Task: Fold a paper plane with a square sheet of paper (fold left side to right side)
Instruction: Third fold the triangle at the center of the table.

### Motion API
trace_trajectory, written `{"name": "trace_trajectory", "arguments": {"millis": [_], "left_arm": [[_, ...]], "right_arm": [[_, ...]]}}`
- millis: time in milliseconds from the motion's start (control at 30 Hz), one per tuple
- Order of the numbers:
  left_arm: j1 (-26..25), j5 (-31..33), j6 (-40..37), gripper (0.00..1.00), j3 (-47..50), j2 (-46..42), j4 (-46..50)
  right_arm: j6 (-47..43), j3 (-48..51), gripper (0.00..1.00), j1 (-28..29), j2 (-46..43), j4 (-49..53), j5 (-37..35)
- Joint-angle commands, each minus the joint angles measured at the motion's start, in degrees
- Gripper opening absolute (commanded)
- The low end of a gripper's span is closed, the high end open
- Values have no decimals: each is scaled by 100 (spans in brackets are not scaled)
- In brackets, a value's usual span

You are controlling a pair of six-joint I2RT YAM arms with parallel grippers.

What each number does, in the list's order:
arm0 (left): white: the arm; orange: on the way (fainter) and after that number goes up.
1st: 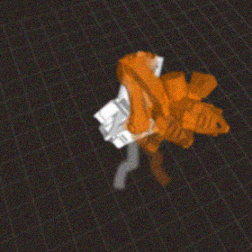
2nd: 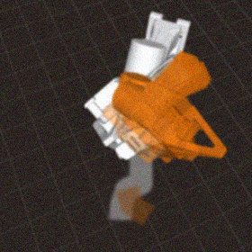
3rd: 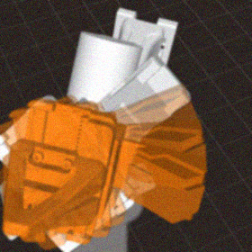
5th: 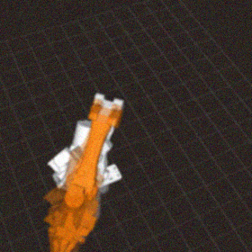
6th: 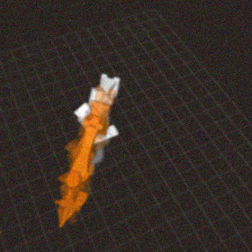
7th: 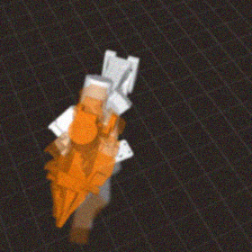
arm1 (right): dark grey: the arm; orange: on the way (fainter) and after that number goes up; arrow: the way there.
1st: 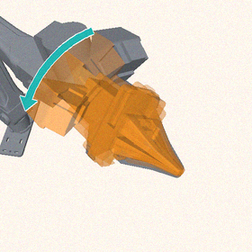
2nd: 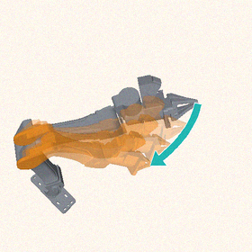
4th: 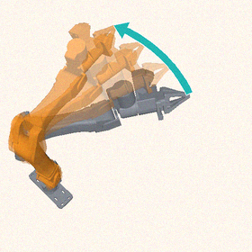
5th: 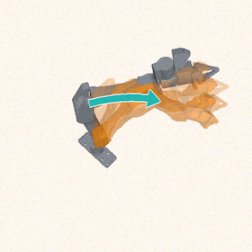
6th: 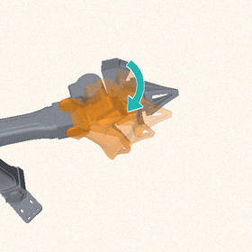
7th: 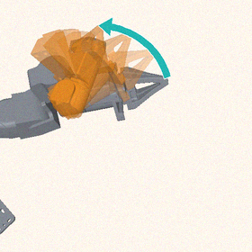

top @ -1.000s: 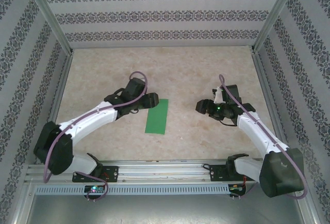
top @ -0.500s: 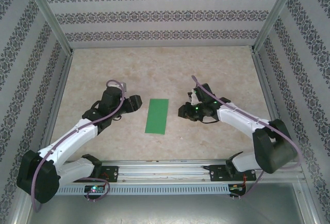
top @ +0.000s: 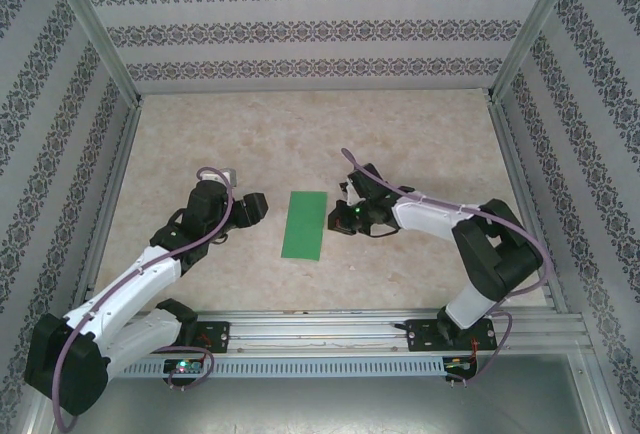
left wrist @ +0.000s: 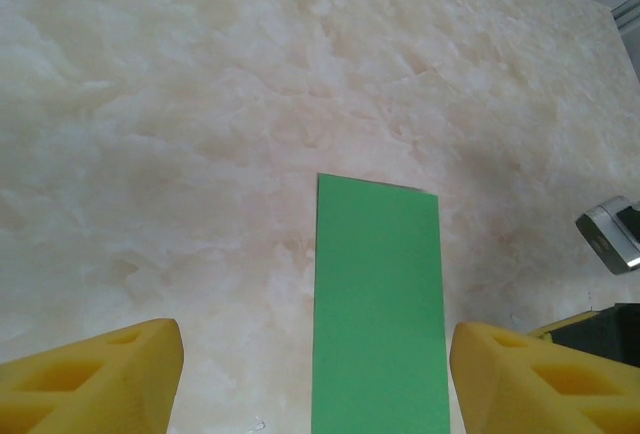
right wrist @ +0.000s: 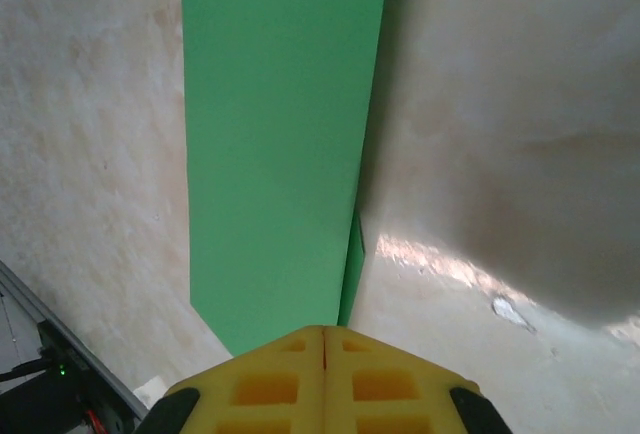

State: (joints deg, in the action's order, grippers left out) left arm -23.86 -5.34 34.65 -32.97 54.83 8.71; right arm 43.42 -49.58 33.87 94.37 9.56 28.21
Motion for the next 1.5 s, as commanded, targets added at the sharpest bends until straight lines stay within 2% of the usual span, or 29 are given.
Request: {"name": "trace_trajectory", "arguments": {"millis": [0, 233, 633, 833, 1133, 1300, 1467], "left_arm": [[96, 109, -134, 72, 72, -79, -54], [102, 67, -184, 72, 39, 12, -32], [106, 0, -187, 72, -51, 109, 172], [105, -727, -85, 70, -152, 471, 271], [-17, -2321, 689, 52, -227, 1636, -662], [-284, -2531, 1031, 47, -574, 2367, -712], [-448, -2270, 1056, 45, -932, 2888, -311]], "right_arm": [[25, -276, 0, 132, 303, -239, 124], [70, -472, 0, 226, 746, -542, 238], [-80, -491, 0, 154, 1047, -340, 220], [-538, -447, 0, -70, 1201, -179, 447], [-1292, -392, 0, -373, 1425, 28, 625], [-1529, -396, 0, -381, 1442, 116, 603], [-1525, -364, 0, -381, 1389, 143, 522]]}}
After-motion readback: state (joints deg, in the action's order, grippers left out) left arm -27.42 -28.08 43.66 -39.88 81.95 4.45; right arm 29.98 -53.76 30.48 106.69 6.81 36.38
